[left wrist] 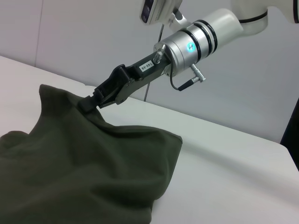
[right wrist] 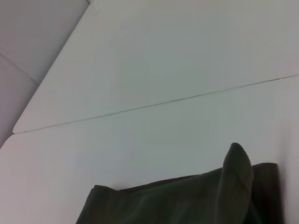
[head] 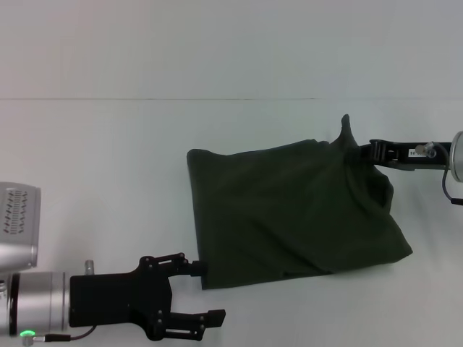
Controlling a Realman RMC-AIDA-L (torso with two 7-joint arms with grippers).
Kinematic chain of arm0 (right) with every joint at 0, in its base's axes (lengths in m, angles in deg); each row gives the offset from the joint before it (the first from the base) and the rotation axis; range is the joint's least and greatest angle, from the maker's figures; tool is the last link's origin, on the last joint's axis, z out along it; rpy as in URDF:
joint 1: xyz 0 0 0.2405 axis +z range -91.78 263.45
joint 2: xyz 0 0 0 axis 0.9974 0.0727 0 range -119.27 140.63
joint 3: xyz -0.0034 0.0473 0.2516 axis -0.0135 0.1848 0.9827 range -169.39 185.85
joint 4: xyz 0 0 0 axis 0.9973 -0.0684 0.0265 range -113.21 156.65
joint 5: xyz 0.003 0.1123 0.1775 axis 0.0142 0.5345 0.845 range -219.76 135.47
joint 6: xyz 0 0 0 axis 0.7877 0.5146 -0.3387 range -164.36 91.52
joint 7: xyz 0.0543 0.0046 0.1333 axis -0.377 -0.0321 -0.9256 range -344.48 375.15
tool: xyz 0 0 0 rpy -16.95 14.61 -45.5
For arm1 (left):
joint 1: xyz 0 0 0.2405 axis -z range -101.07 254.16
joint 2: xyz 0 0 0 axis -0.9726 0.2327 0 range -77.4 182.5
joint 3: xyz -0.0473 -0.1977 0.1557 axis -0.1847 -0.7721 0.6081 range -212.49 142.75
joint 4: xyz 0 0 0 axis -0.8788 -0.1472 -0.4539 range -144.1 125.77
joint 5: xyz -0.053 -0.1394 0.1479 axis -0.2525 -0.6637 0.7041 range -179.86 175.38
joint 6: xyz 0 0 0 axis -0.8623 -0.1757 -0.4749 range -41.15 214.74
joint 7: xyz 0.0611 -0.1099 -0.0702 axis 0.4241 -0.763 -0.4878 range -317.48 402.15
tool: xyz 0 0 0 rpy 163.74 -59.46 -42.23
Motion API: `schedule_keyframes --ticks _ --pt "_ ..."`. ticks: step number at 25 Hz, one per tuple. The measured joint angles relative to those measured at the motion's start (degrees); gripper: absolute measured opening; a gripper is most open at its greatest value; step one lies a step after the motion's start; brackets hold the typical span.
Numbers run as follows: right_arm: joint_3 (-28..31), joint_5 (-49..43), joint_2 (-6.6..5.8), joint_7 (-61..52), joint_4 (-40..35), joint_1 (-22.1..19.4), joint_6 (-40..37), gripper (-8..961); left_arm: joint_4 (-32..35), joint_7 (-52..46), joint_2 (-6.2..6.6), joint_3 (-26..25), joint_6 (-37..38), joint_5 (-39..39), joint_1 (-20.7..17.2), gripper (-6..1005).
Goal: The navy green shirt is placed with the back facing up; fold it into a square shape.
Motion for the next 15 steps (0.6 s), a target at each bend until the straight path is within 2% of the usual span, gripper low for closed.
schedule_keyframes --ticks 15 --pt "0.0 0.1 0.03 0.0 0.4 -0.9 1.3 28 0.0 -0.2 -0.07 0.3 0.1 0.0 -0.2 871"
